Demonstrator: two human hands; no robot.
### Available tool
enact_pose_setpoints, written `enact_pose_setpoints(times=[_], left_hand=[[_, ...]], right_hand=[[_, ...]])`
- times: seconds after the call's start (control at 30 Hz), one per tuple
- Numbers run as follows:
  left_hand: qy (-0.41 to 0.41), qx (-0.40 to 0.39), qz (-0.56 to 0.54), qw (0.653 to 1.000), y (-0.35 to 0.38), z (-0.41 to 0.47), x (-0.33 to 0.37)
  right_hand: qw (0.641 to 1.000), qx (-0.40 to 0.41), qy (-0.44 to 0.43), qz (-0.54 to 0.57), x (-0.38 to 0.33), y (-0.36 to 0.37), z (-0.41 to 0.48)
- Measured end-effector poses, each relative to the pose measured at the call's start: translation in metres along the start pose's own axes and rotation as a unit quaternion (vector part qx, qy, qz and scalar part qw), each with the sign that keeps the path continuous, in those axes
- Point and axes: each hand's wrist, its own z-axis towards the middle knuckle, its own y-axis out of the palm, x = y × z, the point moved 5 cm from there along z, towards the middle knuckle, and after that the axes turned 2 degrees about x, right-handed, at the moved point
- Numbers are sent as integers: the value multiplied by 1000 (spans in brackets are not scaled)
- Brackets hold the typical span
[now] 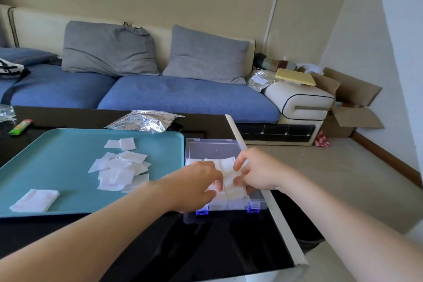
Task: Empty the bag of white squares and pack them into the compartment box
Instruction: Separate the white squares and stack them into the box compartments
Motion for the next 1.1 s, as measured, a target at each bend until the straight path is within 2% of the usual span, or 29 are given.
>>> enact_pose_setpoints(times=[0.33, 0.43, 0.53, 0.6, 0.67, 0.8, 0.87, 0.93, 1.1], left_hand=[[4, -2, 2, 1000, -3, -3, -2], [2, 29, -8, 1000, -14, -4, -6], [-22, 66, 5, 998, -29, -5, -16], [-77, 80, 30, 993, -40, -8, -28], [-152, 51, 68, 985, -47, -15, -48], [-295, -136, 130, 937, -47, -46, -96], [-345, -190, 162, 905, -53, -64, -111], [-387, -199, 166, 885, -62, -79, -122], [-506, -143, 146, 838, -76, -117, -158]], right_hand=[[978, 35, -78, -191, -10, 0, 1], [976, 48, -72, -199, -16, 1, 4], [969, 96, -85, -211, -35, 3, 8], [966, 117, -109, -203, -56, 9, 8], [965, 122, -135, -190, -80, 19, 8], [956, 114, -182, -198, -128, 48, 8], [949, 98, -206, -218, -149, 68, 10], [939, 81, -229, -243, -168, 86, 13], [918, 53, -272, -283, -210, 123, 14]])
